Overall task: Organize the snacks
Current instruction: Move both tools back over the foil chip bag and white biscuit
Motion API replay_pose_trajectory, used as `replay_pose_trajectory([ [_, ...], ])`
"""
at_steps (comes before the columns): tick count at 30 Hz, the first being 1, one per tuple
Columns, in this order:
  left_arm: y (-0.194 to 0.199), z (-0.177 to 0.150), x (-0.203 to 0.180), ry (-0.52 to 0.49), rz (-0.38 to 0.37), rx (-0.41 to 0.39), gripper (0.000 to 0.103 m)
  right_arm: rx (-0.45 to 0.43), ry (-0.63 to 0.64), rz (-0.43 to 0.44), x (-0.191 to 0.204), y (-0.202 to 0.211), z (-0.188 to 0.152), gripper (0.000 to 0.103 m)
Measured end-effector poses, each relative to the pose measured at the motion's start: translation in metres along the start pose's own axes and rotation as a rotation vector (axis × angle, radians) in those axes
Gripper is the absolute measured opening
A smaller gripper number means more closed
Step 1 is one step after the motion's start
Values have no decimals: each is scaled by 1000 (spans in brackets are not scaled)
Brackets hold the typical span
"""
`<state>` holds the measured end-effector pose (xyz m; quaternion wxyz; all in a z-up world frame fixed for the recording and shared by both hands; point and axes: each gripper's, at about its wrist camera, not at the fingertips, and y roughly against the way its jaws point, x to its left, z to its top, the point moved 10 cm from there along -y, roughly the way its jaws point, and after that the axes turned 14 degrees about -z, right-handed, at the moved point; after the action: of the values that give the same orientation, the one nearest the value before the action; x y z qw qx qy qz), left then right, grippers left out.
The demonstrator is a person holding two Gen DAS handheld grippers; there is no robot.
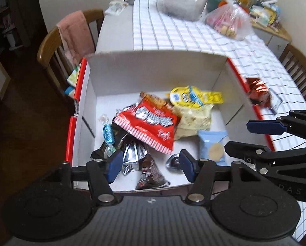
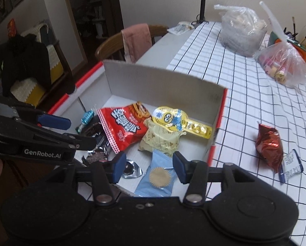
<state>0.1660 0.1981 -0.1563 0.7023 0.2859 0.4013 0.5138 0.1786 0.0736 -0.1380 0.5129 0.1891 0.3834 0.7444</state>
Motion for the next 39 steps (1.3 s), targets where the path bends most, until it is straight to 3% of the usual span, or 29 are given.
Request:
replay_pose_trajectory([
  [2,7,3,-8,-14,-7,-25,61,-20,-11,0,-5,10,2,61],
  [11,30,14,-52,-81,-41,-121,69,-97,-62,-18,-38,50,4,80],
  [19,37,27,-101,-121,-54,-200,75,-182,-82,-12,-83,83,3,88],
  [22,31,30,-122,-126,-51,-198,76,-203,-84,-13,-108,93,-4,90],
  [26,18,35,-153,-113,-63,-191,77,-211,-95,-21,-150,98,-15,100],
  [34,-23,46,-217,-77,-91,-158,79,-194,-30,-53,-226,90,-38,102],
  [39,-55,60,-244,-42,-66,-137,79,-164,0,-47,-261,69,-51,102],
])
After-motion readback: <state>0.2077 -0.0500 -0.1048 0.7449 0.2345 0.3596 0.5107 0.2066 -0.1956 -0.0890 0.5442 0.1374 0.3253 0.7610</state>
